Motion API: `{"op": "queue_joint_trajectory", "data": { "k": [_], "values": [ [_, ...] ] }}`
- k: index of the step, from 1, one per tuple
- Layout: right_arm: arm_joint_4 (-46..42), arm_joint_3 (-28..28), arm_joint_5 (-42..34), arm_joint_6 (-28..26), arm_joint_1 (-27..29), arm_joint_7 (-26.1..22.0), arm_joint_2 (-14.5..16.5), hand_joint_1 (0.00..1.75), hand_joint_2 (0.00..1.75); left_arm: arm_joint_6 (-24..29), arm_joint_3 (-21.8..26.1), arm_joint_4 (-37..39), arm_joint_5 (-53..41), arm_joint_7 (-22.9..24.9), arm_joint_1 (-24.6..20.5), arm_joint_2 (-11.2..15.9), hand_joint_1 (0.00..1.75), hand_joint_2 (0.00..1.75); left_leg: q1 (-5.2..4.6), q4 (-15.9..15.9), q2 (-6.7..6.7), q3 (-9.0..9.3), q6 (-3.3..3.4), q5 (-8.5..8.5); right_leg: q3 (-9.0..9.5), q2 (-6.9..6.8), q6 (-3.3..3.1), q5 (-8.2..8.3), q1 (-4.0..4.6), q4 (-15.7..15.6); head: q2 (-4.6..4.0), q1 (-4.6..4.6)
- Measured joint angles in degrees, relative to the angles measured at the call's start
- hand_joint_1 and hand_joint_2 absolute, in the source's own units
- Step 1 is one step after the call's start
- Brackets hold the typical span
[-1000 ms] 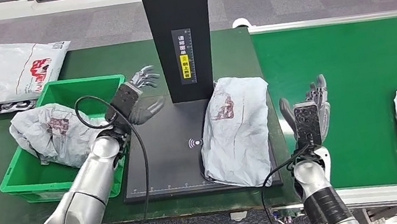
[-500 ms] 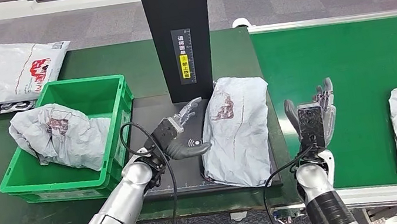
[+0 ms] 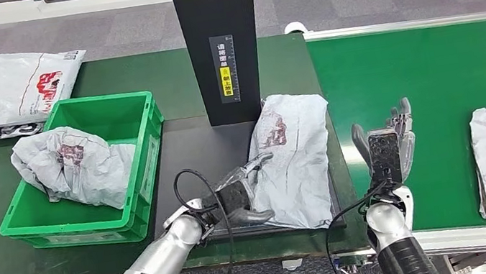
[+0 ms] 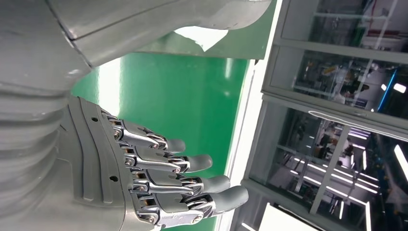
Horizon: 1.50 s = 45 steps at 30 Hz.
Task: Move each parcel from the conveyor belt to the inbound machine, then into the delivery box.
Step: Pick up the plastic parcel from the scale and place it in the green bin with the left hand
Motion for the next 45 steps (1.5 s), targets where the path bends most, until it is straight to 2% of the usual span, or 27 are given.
{"op": "queue_joint_trajectory", "data": {
  "k": [4, 8, 9, 12, 13, 19, 27, 31, 34, 37, 42, 45],
  "values": [
    [-0.02, -0.13, 0.26, 0.80, 0.01, 0.00, 0.00, 0.00, 1.75, 8.41, -5.67, 5.19, -11.81, 5.63, -1.35, 0.02, 0.00, 1.75, 0.00, 0.00, -0.01, 0.01, 0.00, 0.00, 0.02, -0.01, 0.00, 0.00, 0.00, 0.00, 0.00, -0.01],
    [-0.02, -0.20, 0.58, 1.80, 0.03, -0.11, 0.00, 0.00, 1.75, 11.25, -10.97, 10.29, -19.61, 12.36, -4.52, -0.23, 0.00, 1.75, 0.00, -0.02, -0.26, 0.23, 0.04, -0.06, 0.40, -0.29, 0.09, -0.19, 0.00, -0.02, 0.00, -0.01],
    [-0.02, -0.20, 0.63, 1.92, 0.02, -0.17, 0.02, 0.00, 1.75, 11.35, -11.94, 11.24, -20.56, 13.43, -5.24, -0.34, 0.23, 1.75, 0.00, -0.02, -0.29, 0.35, 0.06, -0.13, 0.54, -0.31, 0.10, -0.25, -0.01, -0.03, 0.00, 0.00],
    [-0.02, -0.20, 0.69, 2.03, 0.02, -0.25, 0.05, 0.00, 1.75, 11.49, -13.83, 13.31, -21.60, 14.97, -6.91, -0.54, 1.54, 1.75, 0.00, -0.03, -0.21, 0.69, 0.08, -0.27, 0.88, -0.24, 0.09, -0.29, -0.02, -0.05, 0.00, 0.01],
    [-0.02, -0.20, 0.70, 2.14, 0.01, -0.26, 0.05, 0.00, 1.75, 11.51, -14.18, 13.78, -21.98, 15.71, -7.35, -0.56, 1.75, 1.75, 0.00, -0.03, -0.20, 0.78, 0.08, -0.28, 0.97, -0.23, 0.09, -0.29, -0.02, -0.06, 0.00, 0.01],
    [-0.02, -0.20, 0.63, 2.63, -0.17, -0.14, 0.04, 0.00, 1.75, 13.42, -14.62, 15.92, -24.76, 20.71, -9.39, -0.41, 1.75, 1.75, 0.01, -0.04, -0.19, 1.05, 0.04, -0.20, 1.21, -0.22, 0.07, -0.27, 0.01, -0.04, 0.00, 0.00],
    [-0.02, -0.20, 0.48, 2.58, -0.39, -0.01, 0.04, 0.00, 1.75, 14.08, -14.62, 16.71, -25.24, 20.85, -10.84, -0.07, 1.75, 1.75, 0.01, -0.04, -0.18, 1.04, 0.00, -0.16, 1.18, -0.20, 0.02, -0.24, 0.01, -0.01, 0.00, 0.00],
    [0.01, -0.20, 0.01, 2.41, -0.80, -0.13, 0.04, 0.00, 1.75, 16.24, -14.39, 16.79, -25.59, 20.42, -10.90, -0.09, 1.75, 1.75, 0.01, -0.04, -0.16, 0.99, -0.03, -0.20, 1.10, -0.16, 0.01, -0.27, 0.01, -0.01, 0.00, 0.00],
    [0.19, -0.20, -0.62, 1.88, -1.46, -0.27, 0.04, 0.00, 1.75, 20.88, -13.04, 16.65, -25.29, 19.22, -10.90, -0.07, 1.75, 1.75, 0.01, -0.04, -0.12, 0.94, -0.04, -0.21, 1.00, -0.12, 0.00, -0.27, 0.01, 0.00, 0.00, 0.00],
    [0.27, -0.20, -1.38, 1.08, -1.66, -0.73, 0.01, 0.00, 1.75, 27.90, -10.07, 15.27, -24.24, 17.53, -10.90, 0.70, 1.75, 1.75, 0.02, -0.03, -0.09, 0.81, -0.07, -0.18, 0.84, -0.10, -0.01, -0.25, 0.03, 0.02, 0.00, 0.01],
    [0.10, -0.20, -2.67, -0.07, -0.92, -1.64, -0.31, 0.00, 1.75, 38.61, -2.06, 6.03, -25.48, 17.09, -10.97, 4.54, 1.75, 1.75, 0.07, -0.03, -0.05, 0.71, -0.09, -0.11, 0.71, -0.06, -0.03, -0.23, 0.05, 0.05, 0.00, 0.00],
    [-0.05, -0.20, -3.02, -0.37, -0.40, -2.02, -0.58, 0.00, 1.75, 40.79, 3.46, -0.64, -27.43, 17.27, -10.74, 6.86, 1.75, 1.75, 0.08, -0.03, -0.01, 0.65, -0.10, -0.14, 0.62, 0.02, -0.04, -0.24, 0.04, 0.06, 0.00, 0.00]
  ]
}}
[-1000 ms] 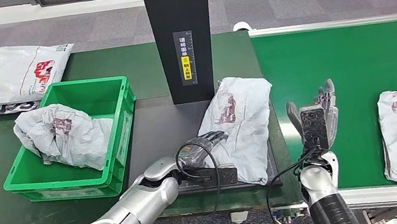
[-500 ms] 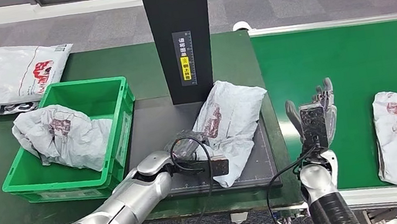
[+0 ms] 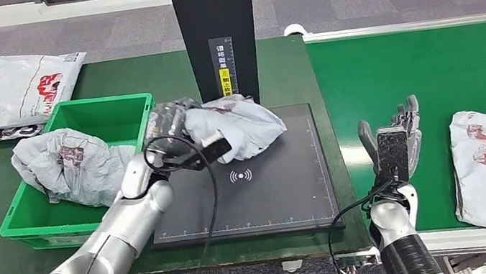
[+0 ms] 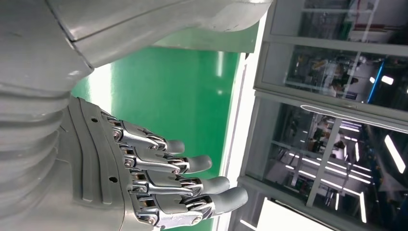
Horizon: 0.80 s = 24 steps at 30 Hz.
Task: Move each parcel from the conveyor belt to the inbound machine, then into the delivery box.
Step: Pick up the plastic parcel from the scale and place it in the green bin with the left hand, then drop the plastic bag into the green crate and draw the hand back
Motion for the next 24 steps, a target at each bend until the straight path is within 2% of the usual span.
{"op": "queue_joint_trajectory", "data": {
  "k": [4, 8, 12, 16, 21, 24],
  "values": [
    [-0.08, 0.00, -0.13, -0.03, 0.22, -0.05, -0.19, 0.00, 1.75, 0.21, 4.67, -4.96, -1.28, -0.38, 1.05, 1.36, 1.75, 1.75, 0.00, 0.00, -0.03, -0.12, 0.00, -0.01, -0.08, -0.04, 0.00, -0.01, 0.00, -0.01, 0.00, 0.00],
    [-0.12, 0.00, -0.37, -0.50, 0.42, -0.48, -0.25, 0.00, 1.75, 3.48, 9.80, -9.85, -5.45, -2.90, 3.13, 1.98, 1.75, 1.75, 0.00, 0.00, -0.01, -0.24, 0.00, -0.01, -0.16, -0.03, 0.00, -0.01, 0.00, -0.01, 0.00, 0.00],
    [-0.20, 0.00, -1.01, -0.99, 1.39, -1.05, -0.31, 0.00, 1.75, 4.63, 20.79, -15.21, -9.02, -9.33, 5.26, 2.44, 1.75, 1.75, 0.00, -0.01, 0.07, -0.26, -0.03, -0.04, -0.25, 0.05, 0.00, -0.01, 0.00, -0.01, 0.00, 0.00],
    [-0.69, 0.00, -1.05, -1.01, 2.26, -0.86, -0.58, 0.00, 1.75, 4.64, 32.24, -18.80, -14.97, -12.17, 7.07, 2.93, 1.75, 1.75, 0.01, -0.02, 0.26, -0.26, -0.08, -0.07, -0.34, 0.24, -0.01, -0.01, 0.06, 0.00, 0.00, 0.00],
    [-1.43, 0.00, -1.03, -0.95, 3.32, -0.84, -0.82, 0.00, 1.75, 4.64, 45.35, -21.79, -25.56, -9.51, 8.34, 3.25, 1.75, 1.75, 0.10, -0.02, 0.25, -0.27, -0.09, -0.07, -0.33, 0.21, -0.07, -0.05, 0.12, 0.00, 0.00, 0.00],
    [-2.14, 0.00, -0.50, -0.87, 3.91, -0.46, -0.82, 0.00, 1.75, 4.64, 49.24, -22.08, -30.76, -2.96, 9.18, 4.50, 1.75, 1.75, 0.10, -0.03, 0.26, -0.29, -0.09, -0.08, -0.33, 0.23, -0.07, -0.05, 0.11, 0.01, 0.00, 0.00]
  ]
}}
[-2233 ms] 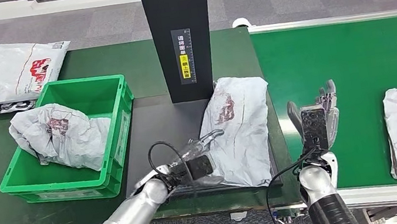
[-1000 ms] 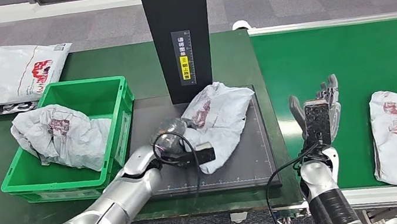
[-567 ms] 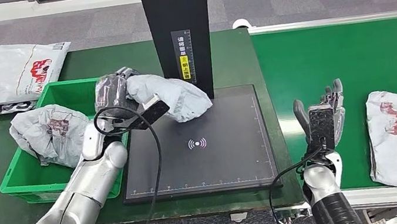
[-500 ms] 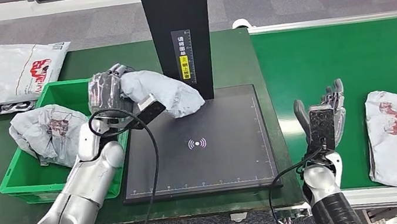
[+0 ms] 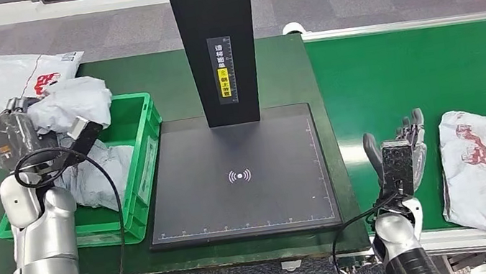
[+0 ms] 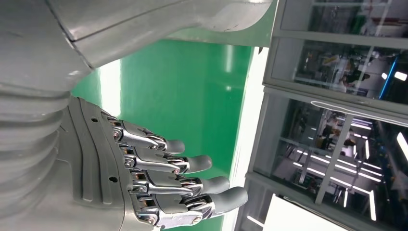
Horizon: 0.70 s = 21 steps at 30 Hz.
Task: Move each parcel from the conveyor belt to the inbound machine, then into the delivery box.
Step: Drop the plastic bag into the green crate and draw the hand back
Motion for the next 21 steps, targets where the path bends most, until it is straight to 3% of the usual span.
{"op": "queue_joint_trajectory", "data": {
  "k": [3, 7, 9, 12, 13, 16, 17, 21],
  "values": [
    [-0.90, 0.00, 0.93, 0.12, 0.53, 0.91, 0.00, 0.00, 1.75, -0.01, 1.31, 0.79, -4.32, 9.25, 1.16, 3.02, 1.75, 1.75, 0.00, 0.00, 0.02, -0.01, -0.02, -0.02, -0.05, 0.03, 0.00, 0.00, 0.00, 0.00, 0.00, 0.00],
    [-2.03, 0.00, 1.10, 0.52, 1.08, 1.47, -0.02, 0.00, 1.75, -1.51, 1.96, 5.63, -4.63, 12.21, 1.17, 6.48, 1.75, 1.75, 0.00, 0.00, -0.05, 0.01, -0.03, -0.01, -0.08, -0.07, -0.04, -0.03, 0.00, -0.01, 0.00, -0.01],
    [-2.69, -0.04, 0.96, 1.25, 1.31, 1.55, -0.13, 0.00, 1.75, -8.24, 1.96, 11.96, -1.76, 10.63, -0.55, 7.55, 1.75, 1.75, -0.01, 0.00, -0.15, 0.02, -0.02, 0.00, -0.03, -0.19, -0.06, -0.05, -0.01, -0.02, 0.00, -0.01],
    [-3.48, -0.24, 0.90, 2.35, 1.43, 1.62, -0.44, 0.00, 1.75, -23.52, 1.81, 21.41, 2.71, 7.93, -3.18, 8.40, 1.75, 1.75, -0.01, 0.01, -0.20, 0.06, -0.02, 0.02, 0.06, -0.22, -0.06, -0.04, -0.02, -0.02, 0.00, 0.00],
    [-3.63, -0.42, 0.89, 2.62, 1.42, 1.62, -0.53, 0.00, 1.75, -26.31, 1.56, 23.58, 2.88, 7.72, -3.81, 8.56, 1.67, 1.75, -0.02, 0.01, -0.21, 0.08, -0.02, 0.03, 0.09, -0.22, -0.06, -0.03, -0.04, -0.02, 0.00, 0.00],
    [-3.78, -0.96, 0.93, 3.17, 1.34, 1.64, -0.63, 0.00, 1.75, -28.70, 0.31, 28.23, 2.77, 7.74, -5.55, 8.90, 0.37, 1.75, -0.08, 0.01, -0.28, 0.19, -0.01, 0.03, 0.24, -0.28, -0.05, -0.04, -0.11, -0.02, 0.00, 0.00],
    [-3.80, -1.03, 0.96, 3.22, 1.34, 1.65, -0.64, 0.00, 1.75, -29.15, 0.01, 29.31, 3.17, 7.57, -5.95, 9.03, 0.01, 1.75, -0.10, 0.01, -0.28, 0.22, -0.01, 0.03, 0.26, -0.29, -0.05, -0.04, -0.12, -0.02, 0.00, 0.00],
    [-4.47, -1.23, 1.12, 3.32, 1.67, 2.10, -0.72, 0.00, 1.75, -30.59, -0.74, 31.52, 8.16, 3.95, -6.72, 9.04, 0.00, 1.75, -0.10, 0.01, -0.33, 0.28, 0.00, 0.04, 0.29, -0.36, -0.05, -0.05, -0.12, -0.02, 0.00, 0.00]
  ]
}}
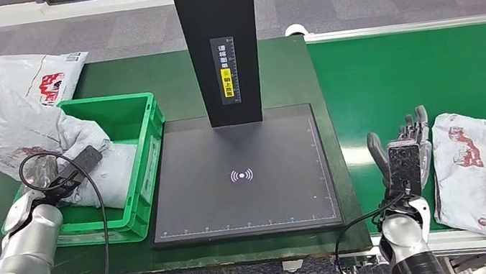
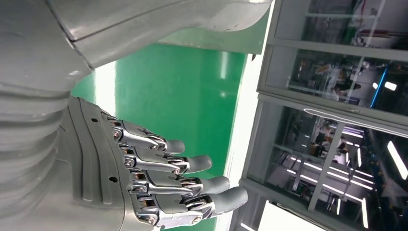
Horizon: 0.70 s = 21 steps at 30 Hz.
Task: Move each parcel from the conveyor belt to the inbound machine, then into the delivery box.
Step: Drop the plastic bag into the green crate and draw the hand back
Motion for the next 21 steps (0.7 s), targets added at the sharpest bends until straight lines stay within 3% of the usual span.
{"op": "queue_joint_trajectory", "data": {
  "k": [3, 6, 8, 16, 21],
  "values": [
    [-0.98, -0.78, 0.15, 0.53, 0.38, 0.61, -0.05, 0.00, 1.75, -1.48, -1.06, 0.16, 7.52, -5.17, -0.06, -0.66, 0.00, 1.75, 0.01, 0.00, -0.13, -0.03, 0.04, 0.07, 0.03, -0.14, 0.00, 0.00, 0.01, 0.00, 0.00, 0.00],
    [-1.65, -1.57, 0.26, 1.14, 0.52, 0.73, -0.08, 0.00, 1.75, -8.16, -2.52, -1.17, 18.41, -14.39, 0.27, -1.45, 0.00, 1.75, 0.01, 0.00, -0.22, -0.08, 0.09, 0.12, 0.06, -0.22, 0.03, 0.02, 0.01, 0.00, 0.00, 0.00],
    [-1.78, -1.78, 0.33, 1.36, 0.50, 0.70, -0.09, 0.00, 1.75, -12.24, -4.08, -2.92, 23.93, -17.63, 0.98, -1.81, 0.00, 1.75, 0.00, 0.01, -0.21, -0.08, 0.09, 0.12, 0.06, -0.21, 0.05, 0.05, 0.00, 0.00, 0.00, 0.00],
    [-1.87, -2.64, 0.76, 1.56, -0.14, 0.41, -0.07, 0.00, 1.75, -10.62, -9.11, -10.52, 44.38, -18.55, 3.41, -4.35, 0.00, 1.75, 0.00, 0.04, -0.16, -0.24, 0.09, 0.12, -0.11, -0.10, 0.08, 0.10, 0.00, 0.00, 0.00, 0.00],
    [-1.54, -2.73, 0.60, 1.36, -1.28, 0.29, -0.09, 0.00, 1.75, -11.96, -10.34, -14.59, 49.59, -19.17, 3.97, -5.46, 0.00, 1.75, 0.01, 0.03, -0.07, -0.25, 0.08, 0.11, -0.19, -0.01, 0.07, 0.10, 0.03, 0.00, 0.00, 0.00]
  ]
}}
